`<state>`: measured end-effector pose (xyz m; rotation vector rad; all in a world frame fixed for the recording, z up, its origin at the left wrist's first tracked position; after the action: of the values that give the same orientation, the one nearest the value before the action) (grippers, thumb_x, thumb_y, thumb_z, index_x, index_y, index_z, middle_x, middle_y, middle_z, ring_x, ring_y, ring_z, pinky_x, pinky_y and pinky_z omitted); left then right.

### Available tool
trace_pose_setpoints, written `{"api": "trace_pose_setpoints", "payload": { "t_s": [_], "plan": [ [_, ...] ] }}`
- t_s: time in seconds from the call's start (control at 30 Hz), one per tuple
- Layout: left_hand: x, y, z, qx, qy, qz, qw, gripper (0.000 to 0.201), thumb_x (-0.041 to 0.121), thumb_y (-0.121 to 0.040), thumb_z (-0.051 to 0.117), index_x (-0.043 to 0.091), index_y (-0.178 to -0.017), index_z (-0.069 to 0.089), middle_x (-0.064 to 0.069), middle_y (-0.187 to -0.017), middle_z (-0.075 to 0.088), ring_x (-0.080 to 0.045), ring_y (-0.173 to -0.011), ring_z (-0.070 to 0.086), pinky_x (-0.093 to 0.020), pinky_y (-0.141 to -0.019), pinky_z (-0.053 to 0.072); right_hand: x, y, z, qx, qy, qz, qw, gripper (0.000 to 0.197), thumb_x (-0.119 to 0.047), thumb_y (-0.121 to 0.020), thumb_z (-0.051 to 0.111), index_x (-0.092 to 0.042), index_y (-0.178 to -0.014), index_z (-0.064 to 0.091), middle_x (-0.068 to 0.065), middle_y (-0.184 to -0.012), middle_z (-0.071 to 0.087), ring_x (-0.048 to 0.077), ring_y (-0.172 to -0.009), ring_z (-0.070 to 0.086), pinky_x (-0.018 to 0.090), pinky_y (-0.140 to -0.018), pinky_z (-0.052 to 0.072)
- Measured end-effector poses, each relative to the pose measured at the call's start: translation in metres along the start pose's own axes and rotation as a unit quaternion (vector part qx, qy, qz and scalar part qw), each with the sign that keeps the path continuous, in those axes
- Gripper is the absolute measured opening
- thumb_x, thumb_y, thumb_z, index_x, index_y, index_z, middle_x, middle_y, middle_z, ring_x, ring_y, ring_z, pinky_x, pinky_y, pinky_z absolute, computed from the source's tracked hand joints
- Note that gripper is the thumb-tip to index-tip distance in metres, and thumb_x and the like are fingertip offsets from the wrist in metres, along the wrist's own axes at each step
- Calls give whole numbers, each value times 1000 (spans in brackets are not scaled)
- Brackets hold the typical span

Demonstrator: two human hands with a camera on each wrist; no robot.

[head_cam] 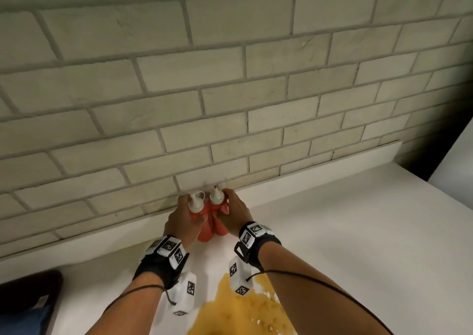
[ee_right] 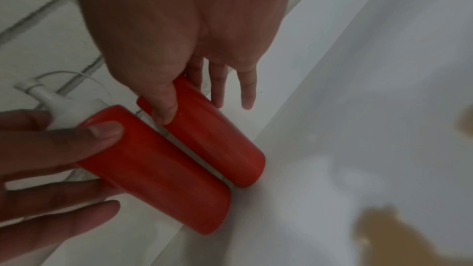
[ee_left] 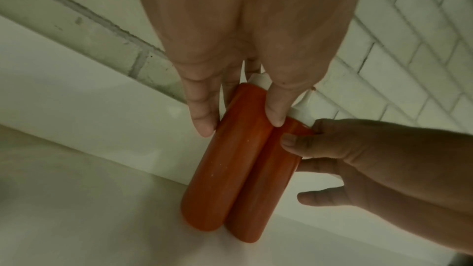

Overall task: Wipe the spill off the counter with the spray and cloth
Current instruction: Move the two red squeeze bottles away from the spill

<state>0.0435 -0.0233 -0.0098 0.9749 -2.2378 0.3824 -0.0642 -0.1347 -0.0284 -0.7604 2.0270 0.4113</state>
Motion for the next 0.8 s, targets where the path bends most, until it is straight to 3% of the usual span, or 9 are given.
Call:
{"api": "trace_pose_setpoints", "payload": {
  "t_s": [0.07,0.17,0.2,0.3,0.4,0.5,0.73,0.8],
  "plan": [
    [1,3,-6,-1,9,23,1000,52,30,-86,70,26,-130,43,-9,-114,68,-35,-103,65,-41,-86,51,4,5,-8,20,-14,-12,1000,52,-25,-86,64,-24,-132,40,1,-128,57,28,-111,59,38,-91,48],
    [4,18,-14,-20,29,57,998,58,30,-85,72,30,-135,41,-7,-123,66,-30,-108,65,-44,-93,52,9,24,-26,53,-57,-32,996,50,-16,-87,63,-22,-132,41,-3,-116,58,14,-91,61,10,-71,46],
    [6,25,-17,-30,38,67,997,60,30,-86,72,32,-136,40,-5,-124,65,-28,-109,64,-44,-94,52,9,32,-35,68,-73,-43,994,51,-16,-86,63,-23,-132,42,-5,-115,58,12,-92,60,8,-72,45],
    [20,53,-26,-63,62,97,991,61,32,-87,72,33,-138,39,0,-126,63,-22,-110,63,-41,-94,52,9,60,-64,102,-124,-67,985,56,-22,-80,64,-28,-132,43,-9,-119,60,9,-105,59,25,-87,51],
    [45,89,-26,-85,73,134,984,60,33,-89,70,35,-139,37,7,-124,60,-17,-109,62,-38,-93,51,12,91,-102,116,-126,-84,982,58,-27,-82,64,-26,-136,42,-9,-121,61,3,-109,58,23,-90,50],
    [76,120,-17,-106,98,182,973,59,34,-89,69,41,-139,38,13,-123,63,-7,-105,64,-37,-92,54,22,123,-142,124,-109,-89,982,59,-22,-87,68,-28,-138,41,-8,-128,58,7,-115,55,27,-99,46],
    [163,166,38,-137,137,240,951,53,38,-92,65,47,-136,37,27,-116,58,14,-101,56,-20,-82,49,63,190,-233,154,-75,-70,983,60,-23,-90,68,-38,-139,37,-11,-133,52,3,-115,52,33,-96,51],
    [189,170,62,-136,148,247,948,50,38,-92,65,49,-132,38,29,-115,58,14,-100,57,-21,-82,51,76,201,-263,161,-68,-72,982,60,-22,-91,67,-40,-138,35,-12,-133,50,0,-115,51,32,-96,51]
  ]
}}
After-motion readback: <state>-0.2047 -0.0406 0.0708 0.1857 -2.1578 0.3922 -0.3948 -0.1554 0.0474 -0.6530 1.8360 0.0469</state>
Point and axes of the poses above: each hand's wrist, its own y-axis away from the middle knuckle, its own z-axis out of the palm, x = y × z, the point moved 4 cm from there along -y, towards the middle knuckle
